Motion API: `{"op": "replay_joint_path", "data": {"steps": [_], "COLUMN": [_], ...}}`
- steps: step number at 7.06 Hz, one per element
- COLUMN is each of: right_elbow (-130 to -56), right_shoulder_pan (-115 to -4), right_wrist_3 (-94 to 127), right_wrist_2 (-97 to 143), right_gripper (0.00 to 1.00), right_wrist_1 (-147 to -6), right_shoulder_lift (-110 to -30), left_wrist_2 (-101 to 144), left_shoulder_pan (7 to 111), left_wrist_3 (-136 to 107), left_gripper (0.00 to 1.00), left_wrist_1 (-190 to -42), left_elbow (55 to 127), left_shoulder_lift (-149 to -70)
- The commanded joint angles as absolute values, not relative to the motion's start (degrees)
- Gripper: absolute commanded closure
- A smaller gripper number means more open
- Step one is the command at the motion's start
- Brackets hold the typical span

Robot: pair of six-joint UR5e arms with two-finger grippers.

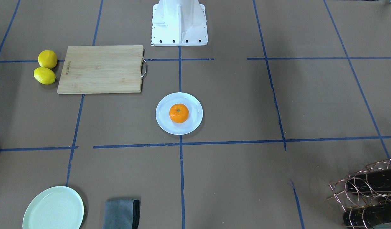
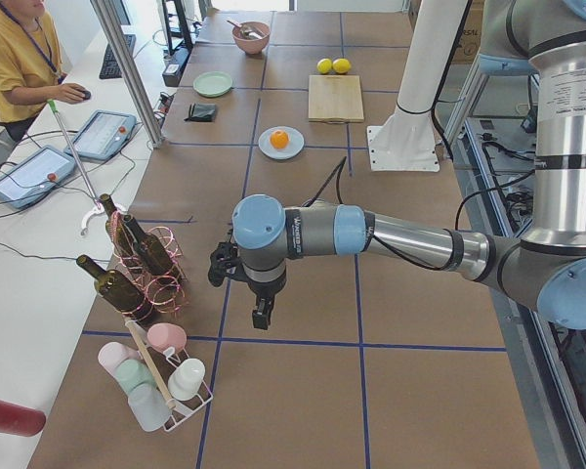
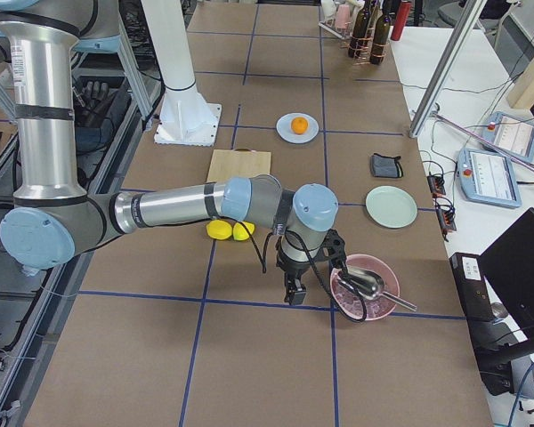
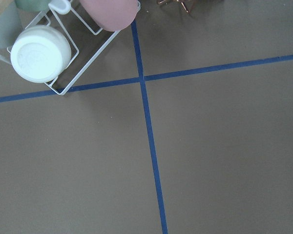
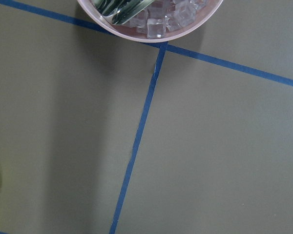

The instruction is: Pick orange to plate

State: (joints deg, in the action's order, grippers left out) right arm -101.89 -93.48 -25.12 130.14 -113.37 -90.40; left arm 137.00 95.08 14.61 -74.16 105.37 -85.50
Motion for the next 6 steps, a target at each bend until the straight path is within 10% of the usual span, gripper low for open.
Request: {"op": "replay_joint_path", "data": {"steps": [1,6], "right_elbow": [-101.69,-101.34], "right_shoulder_pan": [-92.73,-91.67], "right_wrist_3": [-25.05,-25.05], "right_wrist_2": [130.17,133.59], "right_gripper": [0.0,0.0], "right_wrist_1": [-113.2,-113.12], "right_shoulder_lift": [-90.18,-90.18], "left_wrist_2": [137.02,131.75], "left_shoulder_pan": [94.92,94.48], "left_wrist_3": [14.77,14.24], "left_gripper": [0.0,0.0], "left_wrist_1": [-81.25,-82.71], "left_elbow": [99.87,100.72], "left_shoulder_lift": [-84.9,-84.02]}}
